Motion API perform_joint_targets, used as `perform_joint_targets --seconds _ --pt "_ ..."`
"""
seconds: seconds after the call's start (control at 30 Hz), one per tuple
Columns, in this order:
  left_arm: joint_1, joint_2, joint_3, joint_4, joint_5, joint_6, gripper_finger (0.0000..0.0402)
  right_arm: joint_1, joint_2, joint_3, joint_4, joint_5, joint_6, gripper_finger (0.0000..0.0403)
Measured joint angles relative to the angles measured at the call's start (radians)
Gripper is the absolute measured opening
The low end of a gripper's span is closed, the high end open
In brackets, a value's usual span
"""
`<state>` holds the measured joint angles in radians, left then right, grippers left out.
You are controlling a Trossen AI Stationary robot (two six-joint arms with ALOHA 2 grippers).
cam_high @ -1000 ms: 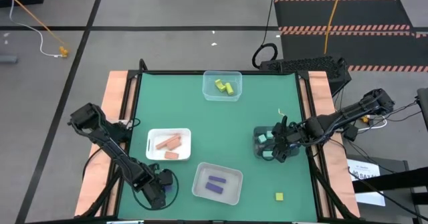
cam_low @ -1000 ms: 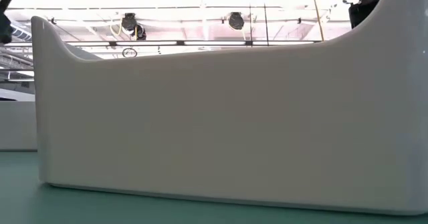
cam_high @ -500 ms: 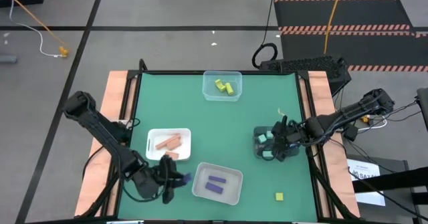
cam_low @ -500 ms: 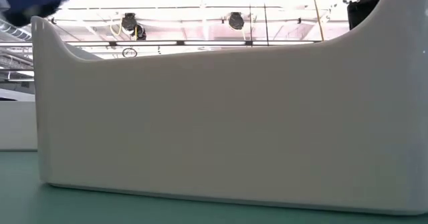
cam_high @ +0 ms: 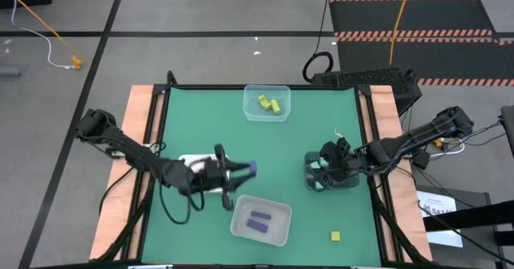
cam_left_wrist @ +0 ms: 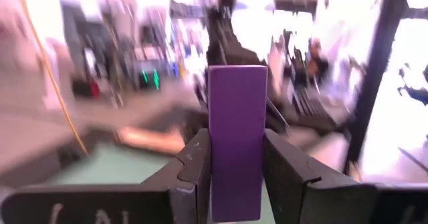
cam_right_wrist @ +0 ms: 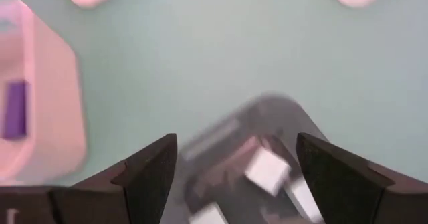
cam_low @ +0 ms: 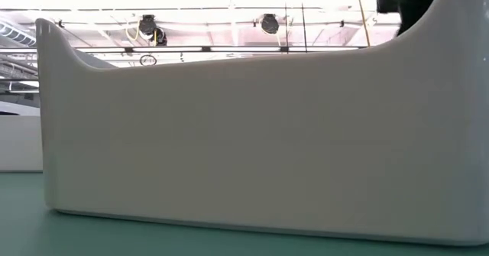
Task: Sort & place blocks by color
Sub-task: Put the purple block into the gray bin
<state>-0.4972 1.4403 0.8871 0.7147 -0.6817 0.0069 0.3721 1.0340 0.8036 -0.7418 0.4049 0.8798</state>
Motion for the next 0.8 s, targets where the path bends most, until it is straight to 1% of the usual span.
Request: perform_joint_targets --seconds 0.1,0.17,0.23,0.33,0.53,0.7,0.8 --pt "0.051 0.000 0.000 0.158 0.027 0.124 0.0101 0.000 0.000 0.000 0.090 0.018 -0.031 0.0297" --pt "0.078 0.000 0.000 0.235 0.071 0.165 0.0101 0.000 0.000 0.000 0.160 0.019 -0.038 0.0297" --pt "0.102 0.000 0.000 0.278 0.127 0.175 0.0101 0.000 0.000 0.000 0.231 0.019 -0.040 0.0297" --pt "0.130 0.000 0.002 0.284 0.176 0.162 0.0101 0.000 0.000 0.000 0.336 0.020 -0.054 0.0297" --pt "0.161 0.000 0.002 0.283 0.184 0.155 0.0101 0.001 0.000 0.000 0.493 0.017 -0.206 0.0297" --pt "0.164 0.000 0.002 0.280 0.184 0.153 0.0101 0.001 0.000 0.000 0.545 0.015 -0.264 0.0297" --pt "0.164 0.000 0.003 0.263 0.186 0.121 0.0101 0.001 0.000 0.000 0.547 0.015 -0.287 0.0297"
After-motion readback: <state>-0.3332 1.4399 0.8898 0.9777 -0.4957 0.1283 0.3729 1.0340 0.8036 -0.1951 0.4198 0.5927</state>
